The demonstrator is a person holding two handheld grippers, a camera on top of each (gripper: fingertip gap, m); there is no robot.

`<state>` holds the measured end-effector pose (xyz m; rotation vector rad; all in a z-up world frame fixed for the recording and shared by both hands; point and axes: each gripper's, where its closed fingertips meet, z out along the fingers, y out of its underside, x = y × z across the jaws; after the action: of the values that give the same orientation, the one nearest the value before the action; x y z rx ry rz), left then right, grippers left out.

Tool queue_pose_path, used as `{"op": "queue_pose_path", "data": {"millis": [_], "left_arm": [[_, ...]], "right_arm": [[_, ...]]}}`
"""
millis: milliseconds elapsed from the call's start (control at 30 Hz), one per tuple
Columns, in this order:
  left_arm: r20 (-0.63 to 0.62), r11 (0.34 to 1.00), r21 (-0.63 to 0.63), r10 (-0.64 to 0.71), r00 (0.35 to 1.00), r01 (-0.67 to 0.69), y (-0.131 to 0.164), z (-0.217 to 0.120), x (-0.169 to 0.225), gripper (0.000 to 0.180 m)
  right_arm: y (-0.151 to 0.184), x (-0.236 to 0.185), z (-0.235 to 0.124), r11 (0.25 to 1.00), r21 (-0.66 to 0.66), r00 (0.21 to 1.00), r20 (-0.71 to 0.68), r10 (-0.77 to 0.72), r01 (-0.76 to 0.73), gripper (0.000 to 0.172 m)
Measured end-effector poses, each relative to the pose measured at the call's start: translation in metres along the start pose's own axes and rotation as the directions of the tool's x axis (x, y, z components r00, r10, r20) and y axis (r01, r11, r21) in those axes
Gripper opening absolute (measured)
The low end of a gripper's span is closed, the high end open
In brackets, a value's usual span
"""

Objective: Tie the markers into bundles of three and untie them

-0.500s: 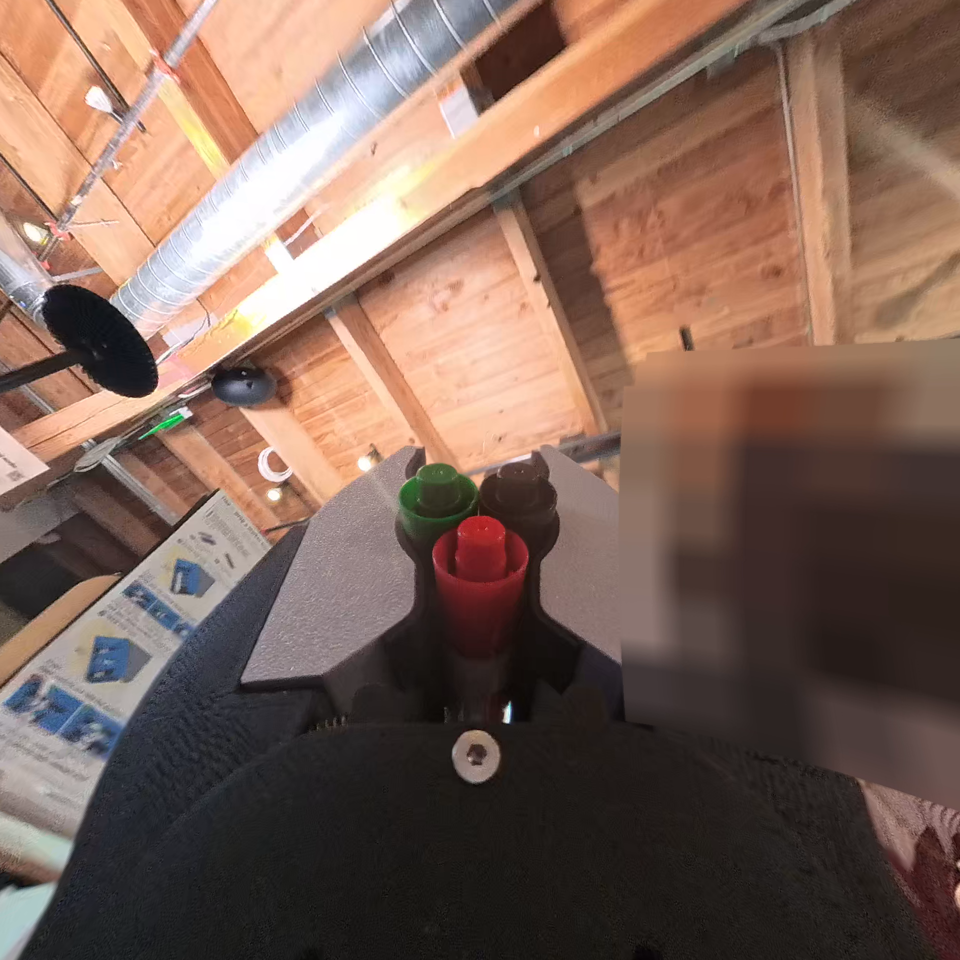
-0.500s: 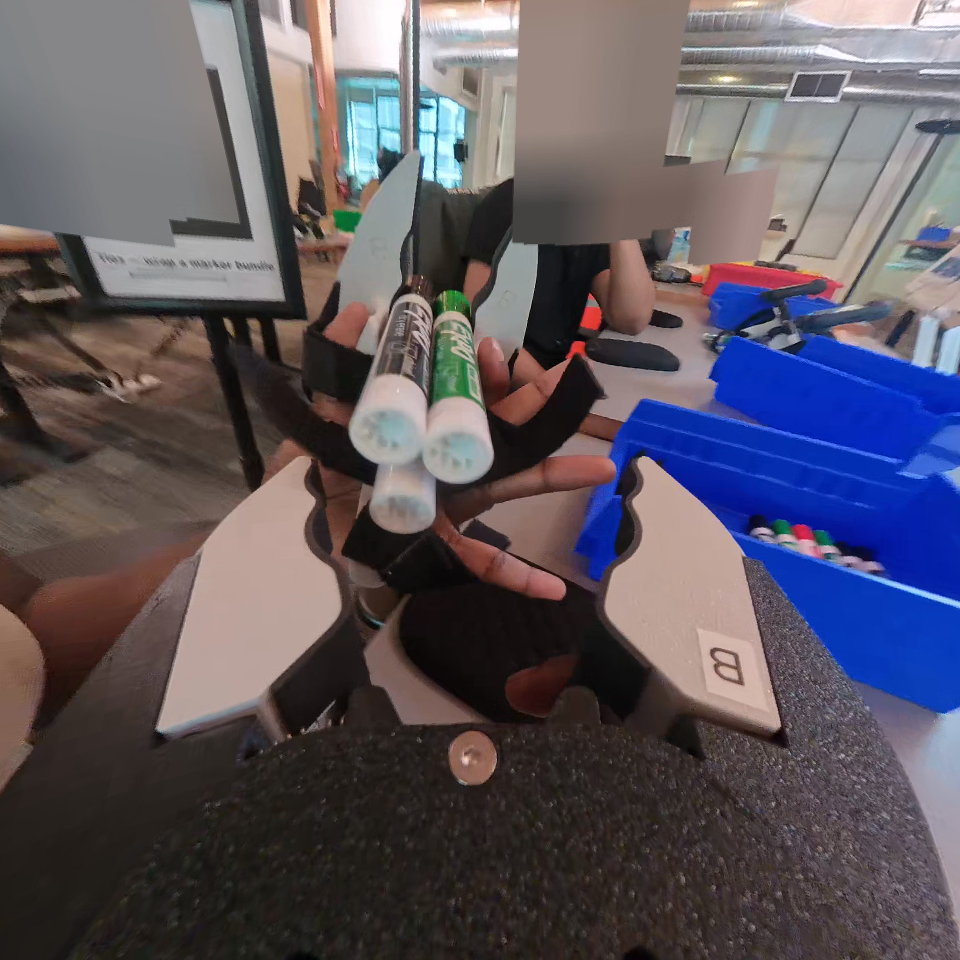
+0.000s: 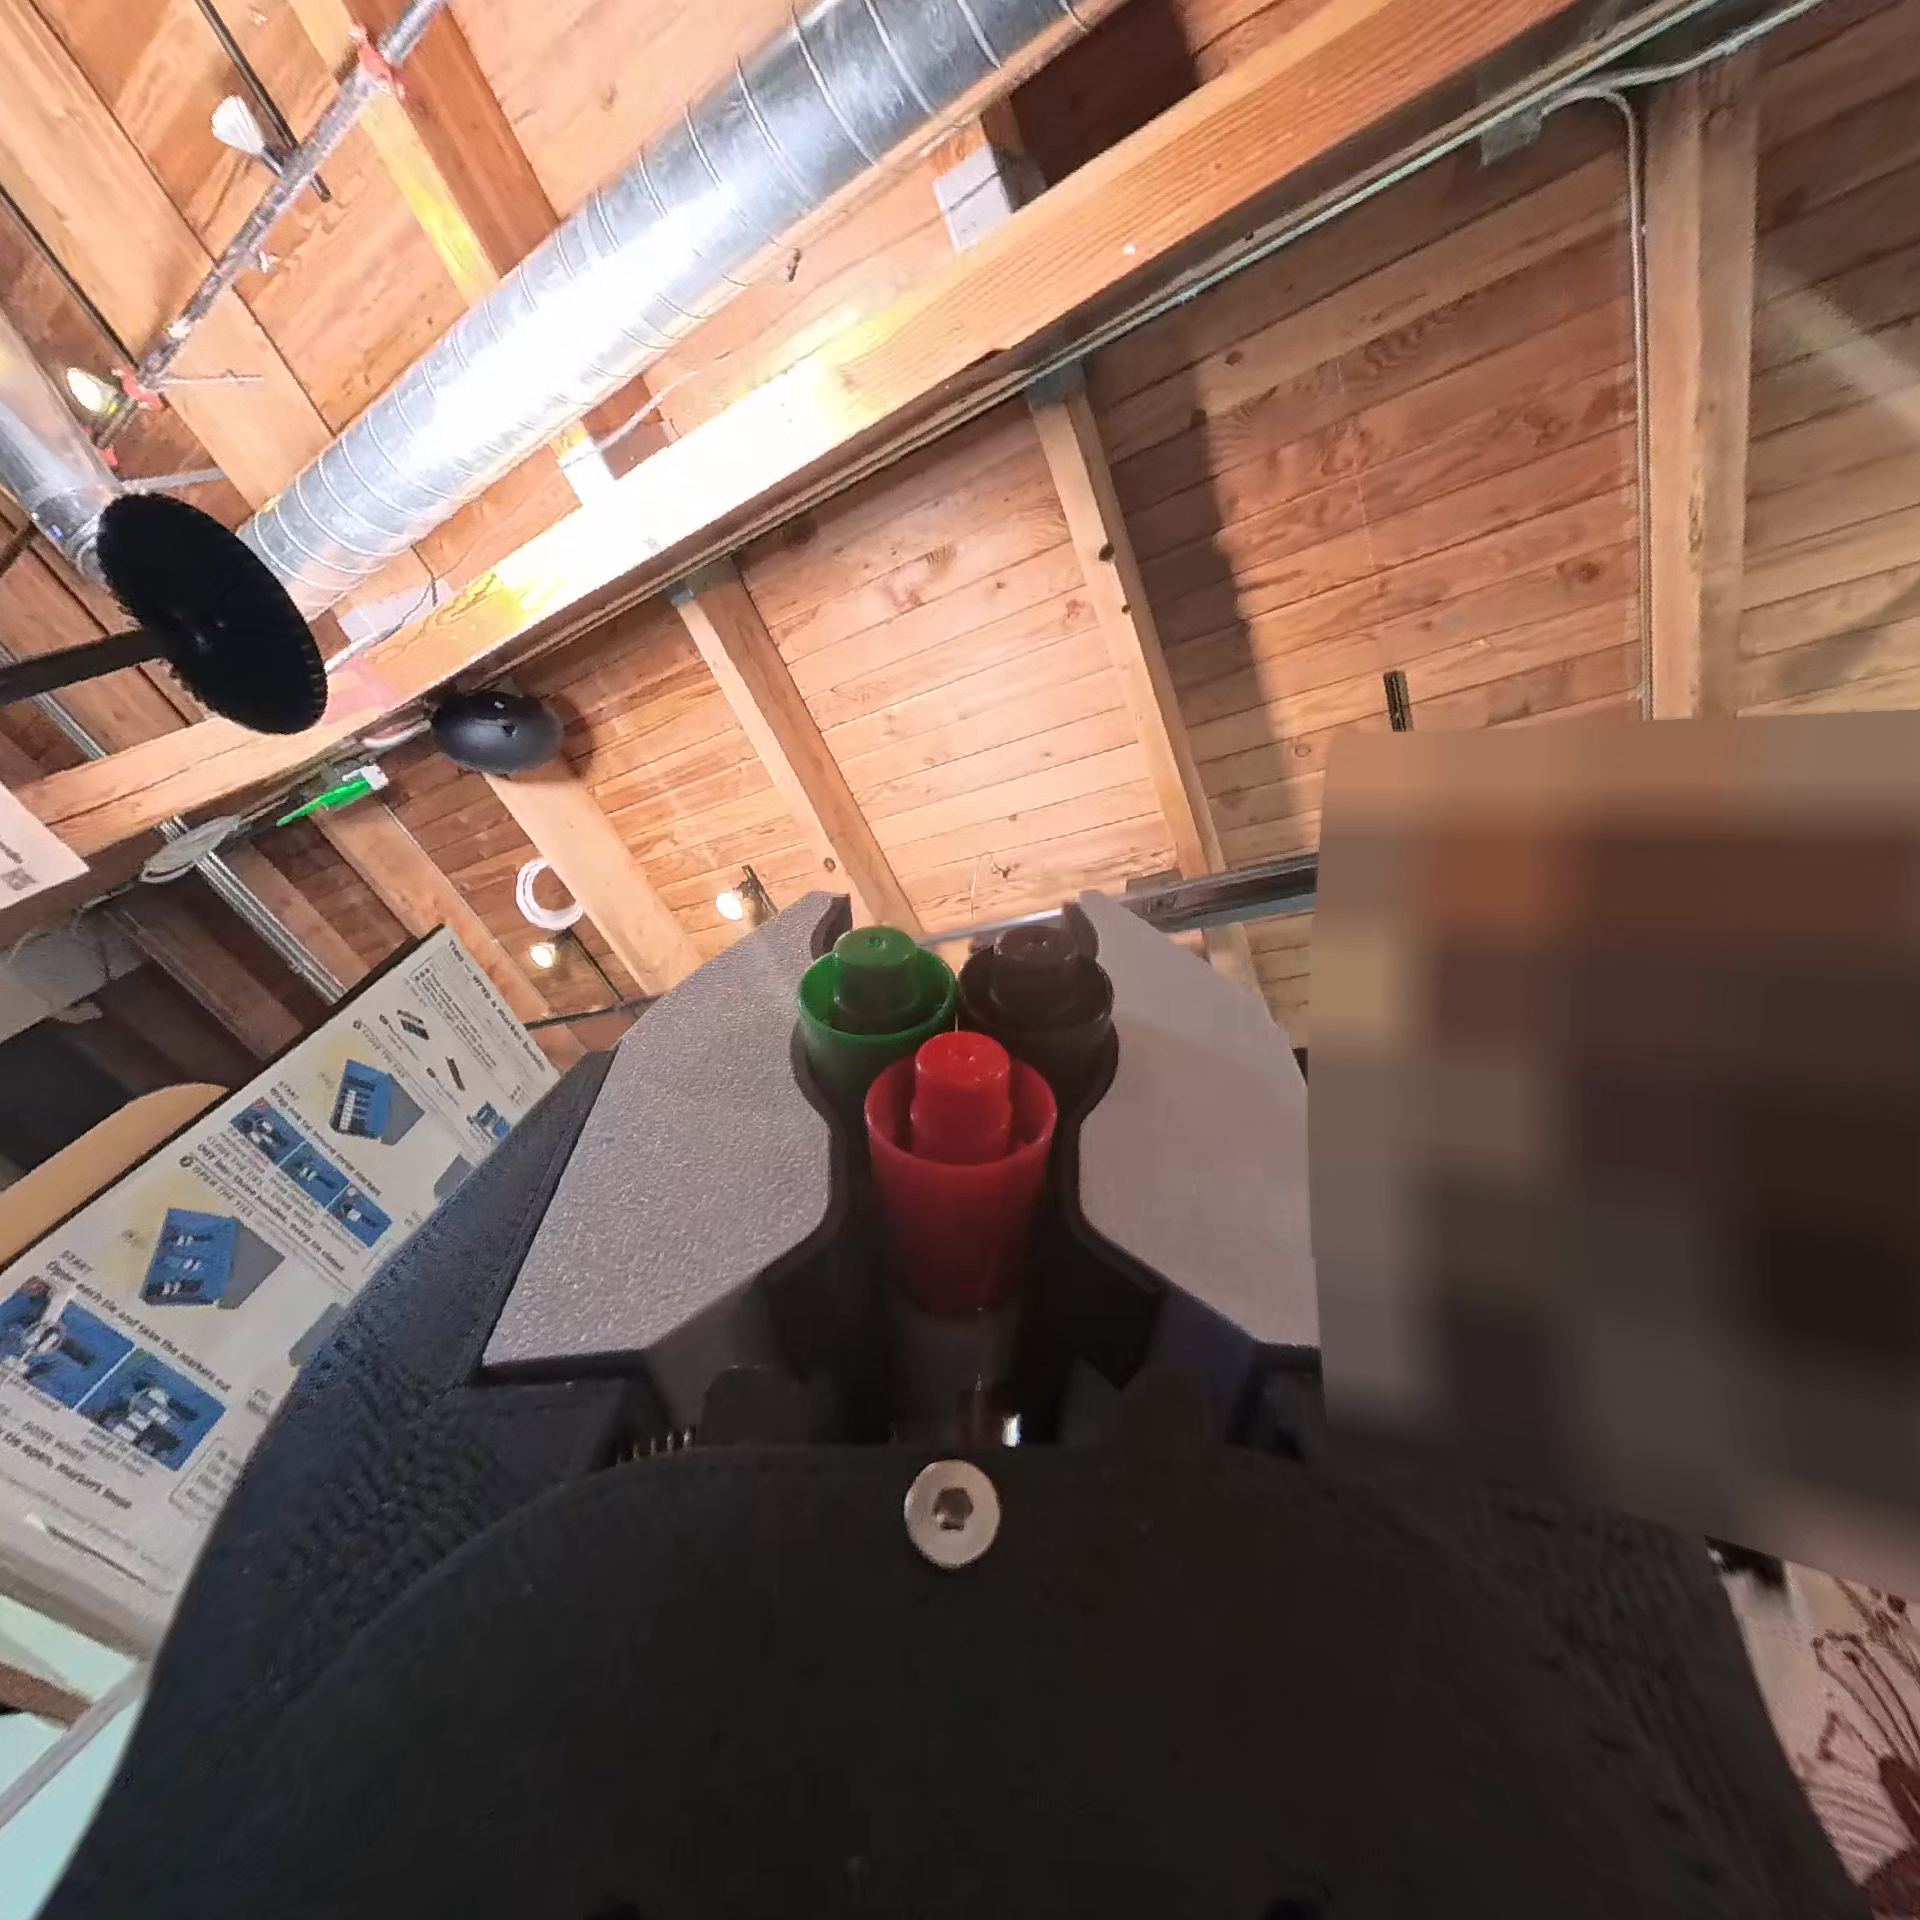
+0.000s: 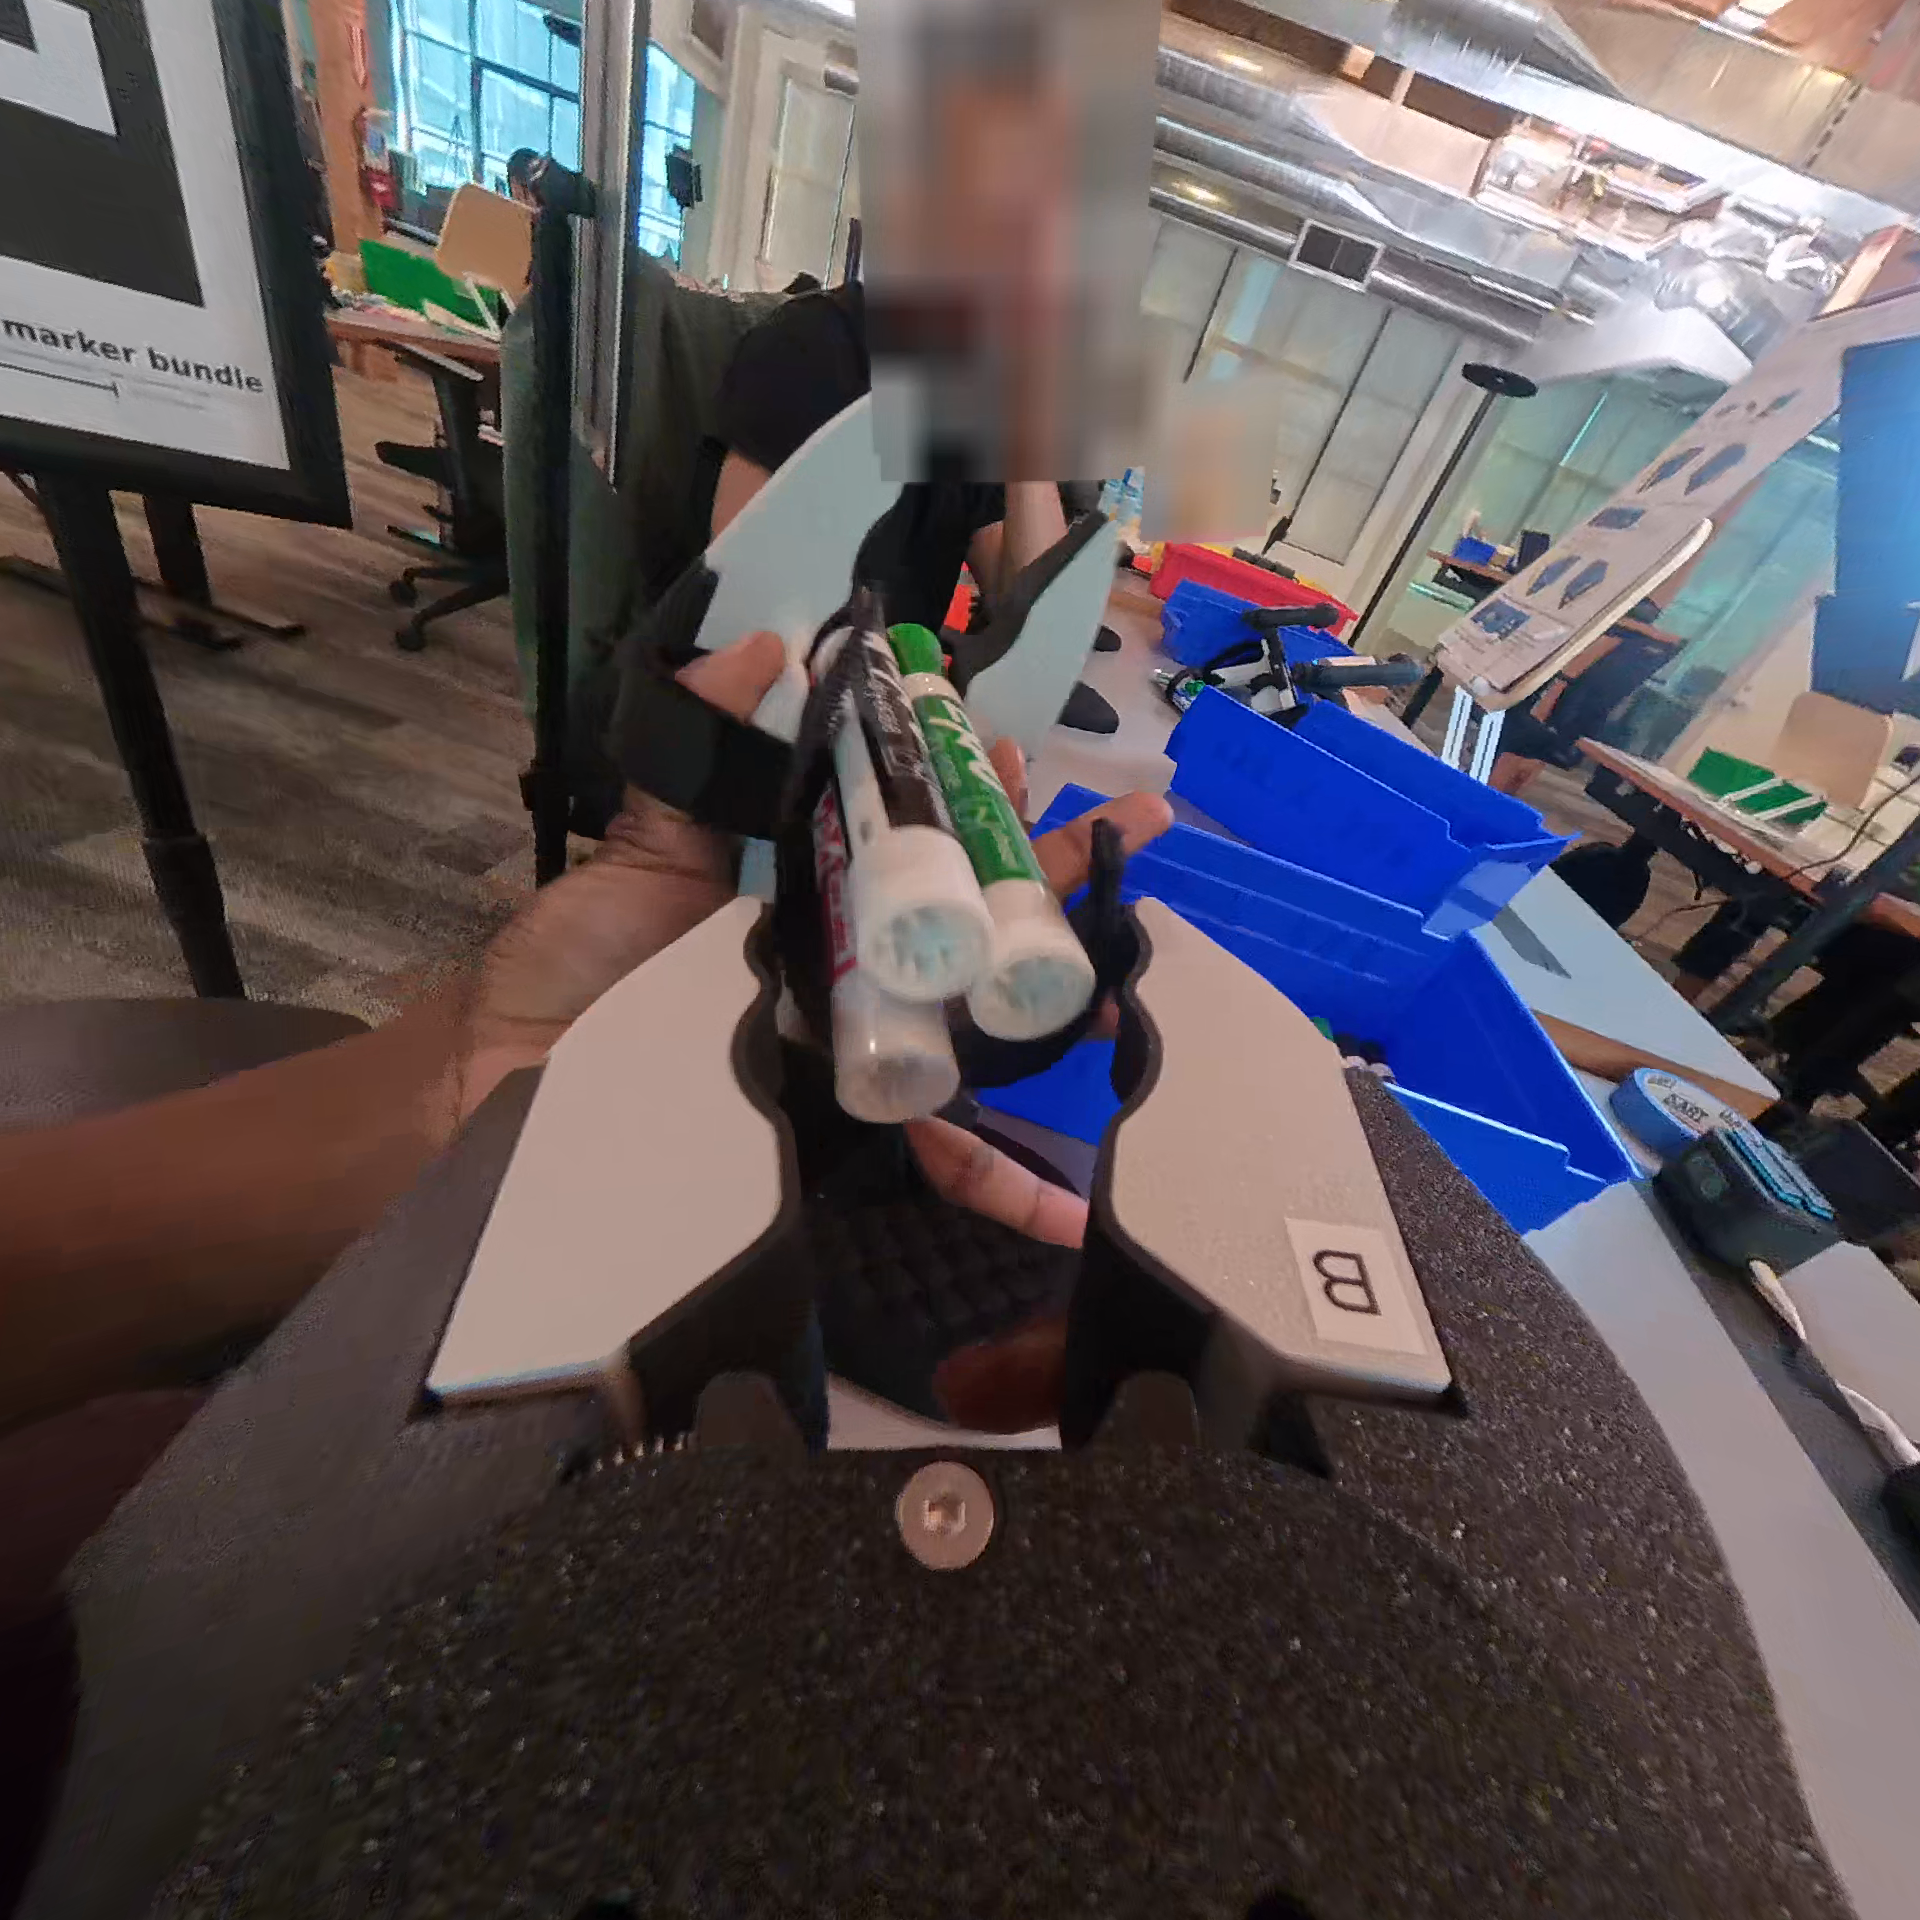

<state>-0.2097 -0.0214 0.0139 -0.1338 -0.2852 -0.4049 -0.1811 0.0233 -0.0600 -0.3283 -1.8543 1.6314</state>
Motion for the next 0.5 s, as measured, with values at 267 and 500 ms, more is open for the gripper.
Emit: {"op": "queue_pose_path", "data": {"millis": [267,500], "left_arm": [[0.04,0.995,-0.096,-0.033,0.999,0.037,0.019,-0.005,-0.009,0.038],[0.02,0.999,-0.043,-0.013,1.0,0.014,0.013,-0.01,-0.007,0.038]], "right_arm": [[-0.005,-0.003,-0.013,0.989,0.0,0.984,0.098,0.149,-0.15,0.045],[-0.003,-0.005,-0.01,0.977,-0.044,0.972,0.095,0.213,-0.21,0.042]]}}
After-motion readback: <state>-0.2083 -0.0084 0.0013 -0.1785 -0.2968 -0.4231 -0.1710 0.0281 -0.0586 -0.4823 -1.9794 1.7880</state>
